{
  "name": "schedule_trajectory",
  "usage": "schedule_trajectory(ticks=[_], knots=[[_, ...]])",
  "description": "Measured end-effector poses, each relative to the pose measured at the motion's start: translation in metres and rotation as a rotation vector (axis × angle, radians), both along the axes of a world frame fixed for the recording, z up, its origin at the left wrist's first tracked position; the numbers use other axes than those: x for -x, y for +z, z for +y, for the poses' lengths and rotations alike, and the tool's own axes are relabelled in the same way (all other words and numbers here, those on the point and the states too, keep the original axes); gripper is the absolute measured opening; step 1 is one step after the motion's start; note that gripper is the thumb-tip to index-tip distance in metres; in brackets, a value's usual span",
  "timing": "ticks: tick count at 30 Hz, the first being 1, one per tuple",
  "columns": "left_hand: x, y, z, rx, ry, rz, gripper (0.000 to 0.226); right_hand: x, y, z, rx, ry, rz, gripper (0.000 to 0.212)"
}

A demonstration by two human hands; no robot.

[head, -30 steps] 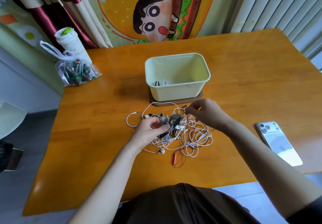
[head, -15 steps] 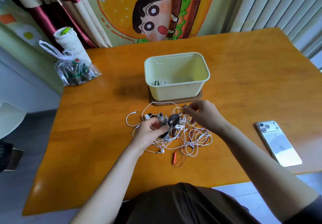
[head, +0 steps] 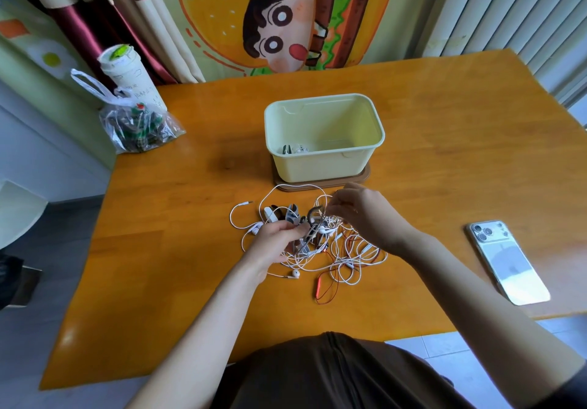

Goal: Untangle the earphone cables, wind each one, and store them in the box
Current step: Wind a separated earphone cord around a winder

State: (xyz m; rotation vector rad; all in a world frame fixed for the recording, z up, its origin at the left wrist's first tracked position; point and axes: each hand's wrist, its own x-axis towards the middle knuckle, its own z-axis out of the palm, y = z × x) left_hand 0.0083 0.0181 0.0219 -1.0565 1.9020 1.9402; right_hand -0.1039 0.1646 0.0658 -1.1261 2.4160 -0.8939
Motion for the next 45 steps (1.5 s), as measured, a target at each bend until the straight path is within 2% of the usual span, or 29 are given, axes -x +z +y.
schedule_trajectory(ticks=[3, 7, 12, 19, 24, 29, 34, 38, 45], knots=[[-0.002, 0.001, -0.001, -0.086, 0.005, -0.029, 0.029, -0.001, -0.001, -0.001, 0.032, 0.008, 0.032, 0.012], [-0.004, 0.004, -0.001, -0.238, 0.002, -0.015, 0.039, 0.007, -0.008, 0.001, 0.073, -0.109, -0.009, 0.013], [-0.005, 0.009, 0.003, -0.333, -0.008, -0.01, 0.035, 0.009, -0.012, 0.003, 0.079, -0.123, -0.004, 0.013], [-0.005, 0.012, 0.01, -0.644, 0.186, -0.028, 0.027, 0.012, -0.008, -0.001, 0.146, -0.134, 0.037, 0.015], [-0.006, 0.014, 0.009, -0.692, 0.193, -0.038, 0.033, 0.009, -0.003, -0.004, 0.19, -0.139, 0.024, 0.015], [-0.006, 0.017, 0.009, -0.66, 0.152, -0.039, 0.031, 0.005, 0.004, -0.005, 0.169, -0.087, -0.003, 0.015], [-0.011, 0.012, 0.01, -0.769, 0.204, 0.026, 0.029, 0.007, 0.005, -0.004, 0.193, -0.188, -0.276, 0.023], [-0.01, 0.013, 0.012, -0.764, 0.197, 0.043, 0.024, 0.004, 0.007, -0.005, 0.225, -0.269, -0.488, 0.028], [-0.009, 0.019, 0.014, -0.673, 0.083, 0.038, 0.019, 0.004, 0.007, -0.005, 0.231, -0.279, -0.397, 0.023]])
